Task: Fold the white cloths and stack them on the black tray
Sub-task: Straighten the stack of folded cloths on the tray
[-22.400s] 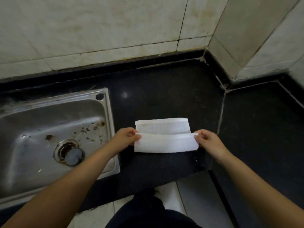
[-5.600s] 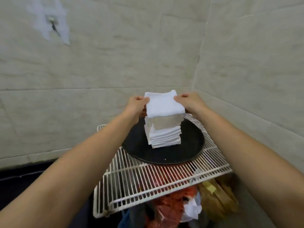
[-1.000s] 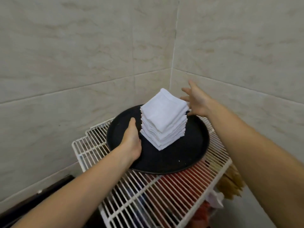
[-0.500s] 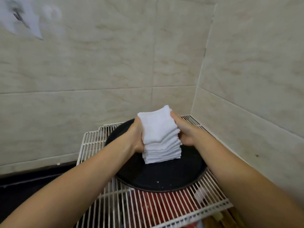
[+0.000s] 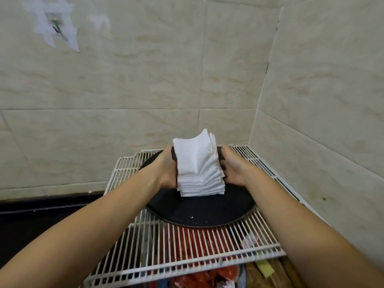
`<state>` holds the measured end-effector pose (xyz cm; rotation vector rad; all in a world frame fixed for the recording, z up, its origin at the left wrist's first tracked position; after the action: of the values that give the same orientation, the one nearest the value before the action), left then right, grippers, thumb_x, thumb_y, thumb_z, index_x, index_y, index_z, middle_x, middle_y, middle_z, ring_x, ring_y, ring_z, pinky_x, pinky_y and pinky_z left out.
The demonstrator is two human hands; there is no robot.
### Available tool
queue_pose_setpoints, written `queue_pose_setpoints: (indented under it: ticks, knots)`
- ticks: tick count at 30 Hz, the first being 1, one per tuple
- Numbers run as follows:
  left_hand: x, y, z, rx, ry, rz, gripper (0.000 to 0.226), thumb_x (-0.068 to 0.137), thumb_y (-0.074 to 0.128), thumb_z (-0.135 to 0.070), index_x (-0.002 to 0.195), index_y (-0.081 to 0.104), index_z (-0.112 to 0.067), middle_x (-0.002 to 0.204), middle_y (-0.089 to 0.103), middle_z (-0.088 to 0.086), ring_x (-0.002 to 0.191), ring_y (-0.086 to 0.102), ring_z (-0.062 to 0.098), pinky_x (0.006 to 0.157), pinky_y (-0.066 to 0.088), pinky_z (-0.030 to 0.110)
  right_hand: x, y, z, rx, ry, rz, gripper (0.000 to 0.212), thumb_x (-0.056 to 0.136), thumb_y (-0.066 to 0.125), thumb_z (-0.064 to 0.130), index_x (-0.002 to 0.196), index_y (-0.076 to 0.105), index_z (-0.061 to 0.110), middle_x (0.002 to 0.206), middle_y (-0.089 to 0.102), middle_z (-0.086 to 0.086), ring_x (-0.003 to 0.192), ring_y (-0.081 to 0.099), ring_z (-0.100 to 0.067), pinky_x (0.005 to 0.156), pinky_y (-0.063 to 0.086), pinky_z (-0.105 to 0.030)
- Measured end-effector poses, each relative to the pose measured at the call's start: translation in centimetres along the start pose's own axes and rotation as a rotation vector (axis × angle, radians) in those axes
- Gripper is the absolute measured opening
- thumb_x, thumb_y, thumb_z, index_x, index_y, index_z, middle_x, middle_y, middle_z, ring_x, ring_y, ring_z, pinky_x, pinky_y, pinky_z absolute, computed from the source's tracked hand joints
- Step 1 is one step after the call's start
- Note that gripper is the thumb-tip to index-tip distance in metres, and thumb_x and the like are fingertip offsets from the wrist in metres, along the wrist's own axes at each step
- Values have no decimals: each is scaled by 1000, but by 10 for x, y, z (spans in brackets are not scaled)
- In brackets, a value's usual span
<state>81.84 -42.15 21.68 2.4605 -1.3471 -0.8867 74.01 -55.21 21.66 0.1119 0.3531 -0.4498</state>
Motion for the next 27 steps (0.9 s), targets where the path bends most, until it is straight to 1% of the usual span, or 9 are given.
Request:
queue_pose_setpoints:
  ticks: [4, 7, 9, 12, 15, 18, 22, 23, 27]
  knots:
    - [12, -29, 28, -24, 53, -196, 84, 90, 15, -70, 135, 50, -9, 134, 56, 12, 124, 52, 29, 106, 39, 39, -1, -9, -21, 132, -24, -29, 66, 96, 18, 61, 152, 6, 27, 160, 15, -3, 143, 27, -24, 110, 31, -40]
    - [7, -19, 38, 29, 127, -219, 79, 93, 12, -65, 132, 51, -10, 134, 56, 10, 123, 52, 26, 96, 40, 34, 1, -4, -27, 206, -40, 8, 64, 98, 16, 57, 151, 20, 23, 153, 34, -6, 136, 40, -25, 99, 39, -38]
    - [6, -14, 38, 31, 129, -232, 75, 94, 13, -64, 133, 52, -12, 134, 56, 9, 124, 52, 25, 87, 42, 32, -1, 3, -27, 189, -52, 31, 61, 98, 16, 57, 127, 54, 20, 141, 51, -9, 127, 50, -26, 98, 43, -39]
    - [5, -11, 37, 19, 130, -216, 75, 94, 14, -64, 136, 50, -14, 138, 54, 9, 124, 52, 24, 82, 44, 32, -1, 7, -28, 140, -48, 31, 58, 98, 17, 57, 98, 64, 23, 131, 59, -8, 122, 54, -26, 98, 44, -39]
    - [4, -12, 38, 24, 116, -203, 77, 93, 13, -65, 136, 48, -13, 138, 53, 10, 125, 51, 25, 90, 41, 33, -9, 7, -27, 145, -51, 30, 58, 99, 15, 55, 117, 60, 21, 137, 55, -11, 126, 51, -26, 101, 42, -38]
    - [1, -17, 36, 8, 107, -195, 83, 92, 12, -67, 137, 47, -6, 137, 54, 12, 125, 51, 27, 94, 41, 35, -23, 6, -25, 89, -81, -22, 60, 102, 15, 48, 144, 34, 10, 145, 45, -7, 134, 42, -25, 103, 36, -35]
    - [-2, -19, 20, 79, 144, -209, 77, 94, 20, -62, 131, 47, 0, 133, 54, 7, 119, 53, 23, 85, 44, 33, -29, 0, -3, -117, -207, -178, 62, 99, 20, 55, 151, 19, 22, 157, 25, 0, 144, 24, -20, 113, 22, -38]
    - [-1, -19, 13, 107, 172, -239, 62, 96, 24, -58, 131, 48, -12, 128, 55, 1, 114, 55, 20, 82, 44, 32, -29, 2, 13, -191, -294, -216, 61, 99, 21, 54, 151, 17, 24, 158, 20, 3, 146, 19, -19, 115, 18, -39]
    - [12, -12, -16, 151, 259, -261, 57, 99, 29, -50, 134, 48, -9, 136, 54, 8, 120, 55, 23, 93, 45, 32, -4, 33, 66, -694, -551, -240, 58, 99, 24, 45, 152, 10, 26, 161, 4, 1, 149, -1, -20, 120, 3, -47]
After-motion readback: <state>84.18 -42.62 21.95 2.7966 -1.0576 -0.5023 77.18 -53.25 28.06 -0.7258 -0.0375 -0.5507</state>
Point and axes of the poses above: each hand's wrist, its own x-axis towards the middle knuckle, its own y-axis out of the palm, z = x × y, the point moved 5 cm from there along x, towards the middle knuckle
